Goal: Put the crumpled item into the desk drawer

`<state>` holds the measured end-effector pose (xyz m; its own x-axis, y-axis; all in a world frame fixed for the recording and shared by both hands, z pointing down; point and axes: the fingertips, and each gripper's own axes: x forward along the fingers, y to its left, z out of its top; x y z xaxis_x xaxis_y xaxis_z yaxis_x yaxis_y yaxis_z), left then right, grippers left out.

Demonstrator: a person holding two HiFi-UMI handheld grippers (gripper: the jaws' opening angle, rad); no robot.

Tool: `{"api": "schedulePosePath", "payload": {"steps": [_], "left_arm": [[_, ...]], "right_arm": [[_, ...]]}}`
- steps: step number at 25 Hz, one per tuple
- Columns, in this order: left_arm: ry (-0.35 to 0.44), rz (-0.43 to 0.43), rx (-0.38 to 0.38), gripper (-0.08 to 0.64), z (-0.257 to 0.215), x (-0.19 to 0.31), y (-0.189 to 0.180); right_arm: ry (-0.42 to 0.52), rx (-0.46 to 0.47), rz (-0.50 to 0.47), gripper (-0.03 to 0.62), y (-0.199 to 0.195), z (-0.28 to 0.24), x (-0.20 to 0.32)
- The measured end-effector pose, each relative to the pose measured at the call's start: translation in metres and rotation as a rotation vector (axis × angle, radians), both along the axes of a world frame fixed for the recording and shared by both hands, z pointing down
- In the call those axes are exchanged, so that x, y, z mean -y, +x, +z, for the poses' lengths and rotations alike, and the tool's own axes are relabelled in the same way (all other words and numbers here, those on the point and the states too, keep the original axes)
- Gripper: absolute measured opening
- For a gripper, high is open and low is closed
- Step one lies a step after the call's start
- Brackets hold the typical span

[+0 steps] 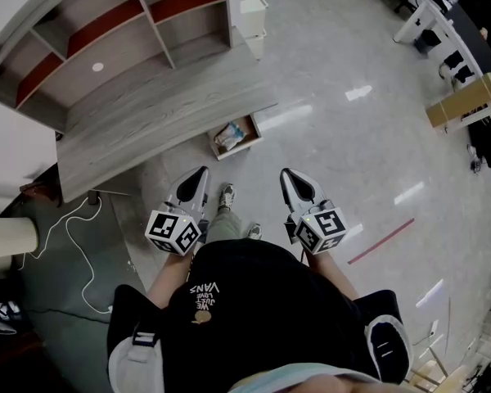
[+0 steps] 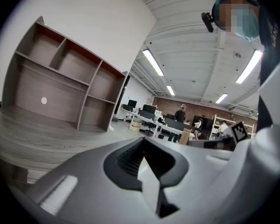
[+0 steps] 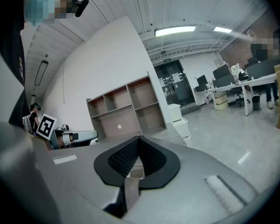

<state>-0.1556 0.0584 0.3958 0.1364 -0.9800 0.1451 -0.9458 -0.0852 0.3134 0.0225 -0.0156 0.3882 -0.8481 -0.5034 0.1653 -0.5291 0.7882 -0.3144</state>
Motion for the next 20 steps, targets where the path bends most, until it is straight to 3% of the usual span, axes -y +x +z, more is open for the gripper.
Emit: {"api": "schedulePosePath", "payload": {"steps": [20], "left_arm": [[-0.008, -0.034, -0.006, 0.052, 0.007, 0.000, -0.010]], "right_arm": [[0.008, -0.008, -0.016, 0.002, -0.014, 0.001, 0.008]]}}
